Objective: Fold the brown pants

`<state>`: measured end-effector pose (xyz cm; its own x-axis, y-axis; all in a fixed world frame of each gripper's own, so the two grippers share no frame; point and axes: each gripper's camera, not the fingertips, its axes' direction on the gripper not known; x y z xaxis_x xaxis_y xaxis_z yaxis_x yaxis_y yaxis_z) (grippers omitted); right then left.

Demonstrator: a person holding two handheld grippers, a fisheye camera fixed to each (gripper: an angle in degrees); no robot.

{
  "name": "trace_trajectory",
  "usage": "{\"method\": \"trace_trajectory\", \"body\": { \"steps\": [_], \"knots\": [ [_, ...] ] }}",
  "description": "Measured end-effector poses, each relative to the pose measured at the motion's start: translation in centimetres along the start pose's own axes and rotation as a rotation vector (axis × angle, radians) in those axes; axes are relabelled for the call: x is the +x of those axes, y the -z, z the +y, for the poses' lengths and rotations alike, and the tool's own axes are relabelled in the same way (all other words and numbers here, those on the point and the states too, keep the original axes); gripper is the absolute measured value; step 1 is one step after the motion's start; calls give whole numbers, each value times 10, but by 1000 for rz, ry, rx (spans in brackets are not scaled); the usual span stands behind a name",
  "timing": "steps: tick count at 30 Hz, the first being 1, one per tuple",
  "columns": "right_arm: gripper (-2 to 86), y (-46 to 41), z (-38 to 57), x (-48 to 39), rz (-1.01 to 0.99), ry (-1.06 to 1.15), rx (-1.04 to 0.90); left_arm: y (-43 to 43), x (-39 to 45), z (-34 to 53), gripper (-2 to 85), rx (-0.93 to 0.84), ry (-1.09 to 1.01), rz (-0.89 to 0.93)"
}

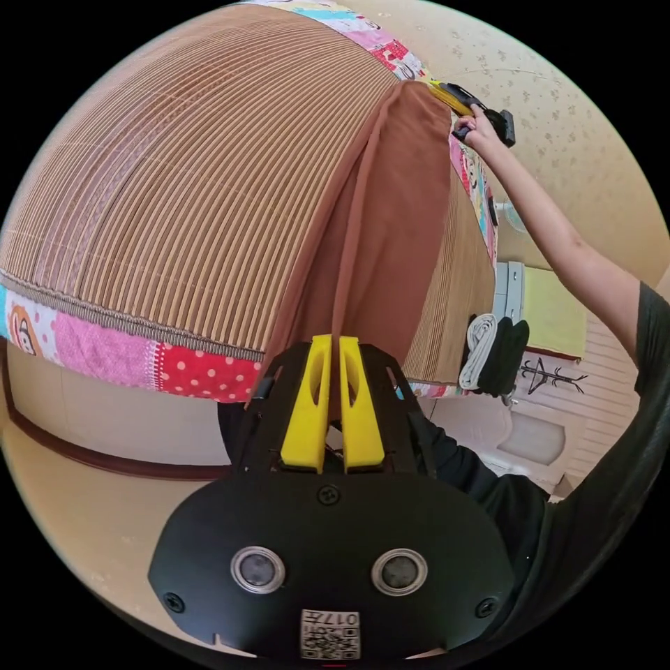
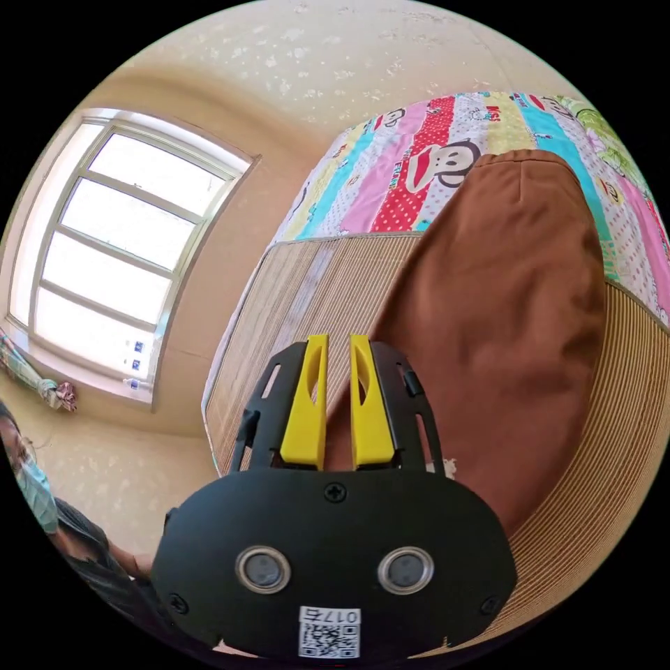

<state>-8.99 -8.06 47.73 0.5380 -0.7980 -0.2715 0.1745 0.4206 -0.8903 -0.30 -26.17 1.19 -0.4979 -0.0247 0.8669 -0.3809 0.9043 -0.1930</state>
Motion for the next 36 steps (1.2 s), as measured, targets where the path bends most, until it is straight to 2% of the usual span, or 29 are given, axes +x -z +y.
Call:
{"method": "trace_trajectory", "body": {
  "steps": [2,6,9,12,14,18,20,23,25,26,28,30,34,36],
  "knots": [
    [45,19,70,-8,26,37,-70,3,7,-4,-4,-46,-38,-44],
    [70,43,200,-7,96,-24,-178,6,17,-25,-2,-283,-77,-89],
    [101,52,311,-8,245,-200,-226,15,15,-35,-1,-354,-56,-62],
    [103,32,404,-7,167,-443,-325,16,17,-37,-1,-389,-103,-98],
    [64,16,451,-14,110,-557,-339,13,17,-37,-2,-410,-128,-134],
    [22,6,475,-25,95,-582,-338,12,15,-32,-4,-402,-191,-186],
    [14,14,479,-34,78,-551,-316,18,13,-31,-5,-414,-208,-122],
    [14,37,482,-44,-87,-543,-185,47,20,-26,-6,-392,-331,110],
    [19,43,488,-43,-60,-559,-155,67,10,-22,-5,-341,-307,228],
    [25,42,493,-38,-15,-574,-158,68,5,-21,-5,-331,-281,230],
    [42,34,501,-22,13,-631,-185,67,-18,-17,0,-295,-182,64],
    [62,27,505,-8,-17,-656,-180,56,-24,-15,6,-323,-169,-82],
    [80,26,494,17,6,-644,-143,50,-8,-19,49,-389,-201,-206],
    [86,33,483,32,1,-626,-98,60,-6,-25,85,-361,-173,-224]
  ]
}}
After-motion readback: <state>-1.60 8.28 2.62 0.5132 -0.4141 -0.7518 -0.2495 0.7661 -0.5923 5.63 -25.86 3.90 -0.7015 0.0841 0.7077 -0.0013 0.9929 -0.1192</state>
